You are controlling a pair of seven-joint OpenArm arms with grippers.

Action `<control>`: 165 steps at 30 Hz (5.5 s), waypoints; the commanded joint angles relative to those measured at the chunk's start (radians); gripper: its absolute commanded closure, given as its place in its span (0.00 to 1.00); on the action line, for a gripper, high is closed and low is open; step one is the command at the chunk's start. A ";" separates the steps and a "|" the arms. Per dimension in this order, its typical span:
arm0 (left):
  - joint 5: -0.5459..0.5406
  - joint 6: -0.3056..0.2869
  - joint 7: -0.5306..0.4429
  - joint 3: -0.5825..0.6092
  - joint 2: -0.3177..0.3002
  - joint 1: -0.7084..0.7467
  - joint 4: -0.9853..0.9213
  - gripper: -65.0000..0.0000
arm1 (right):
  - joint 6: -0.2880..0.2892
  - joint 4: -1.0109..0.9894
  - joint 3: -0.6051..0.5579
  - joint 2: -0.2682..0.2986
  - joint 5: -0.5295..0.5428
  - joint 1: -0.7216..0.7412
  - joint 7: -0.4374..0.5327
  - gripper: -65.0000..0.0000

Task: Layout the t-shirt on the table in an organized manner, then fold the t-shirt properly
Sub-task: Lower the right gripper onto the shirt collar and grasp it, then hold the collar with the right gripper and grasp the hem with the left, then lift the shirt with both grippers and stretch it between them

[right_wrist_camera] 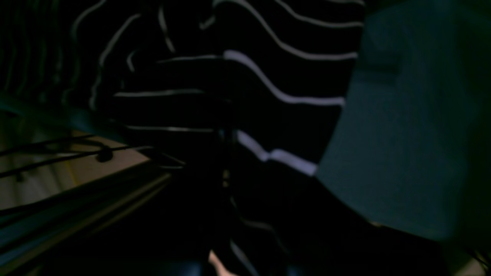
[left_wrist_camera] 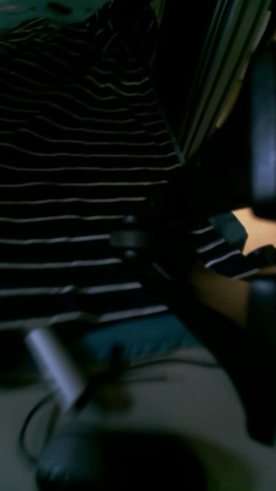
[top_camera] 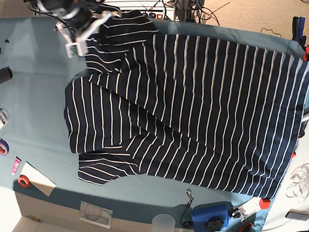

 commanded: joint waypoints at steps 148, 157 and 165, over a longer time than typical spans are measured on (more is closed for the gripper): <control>0.542 0.234 -0.203 -0.154 0.457 0.469 0.504 1.00 | 0.056 0.017 0.171 0.089 0.467 -0.003 -0.039 1.00; 0.164 0.061 -0.117 -0.403 0.456 0.469 0.541 1.00 | 0.056 0.017 0.171 0.089 0.642 -0.002 -0.039 1.00; 0.078 0.036 -0.091 -0.450 0.454 0.465 0.541 1.00 | 0.056 0.017 0.173 0.089 0.642 -0.003 -0.039 1.00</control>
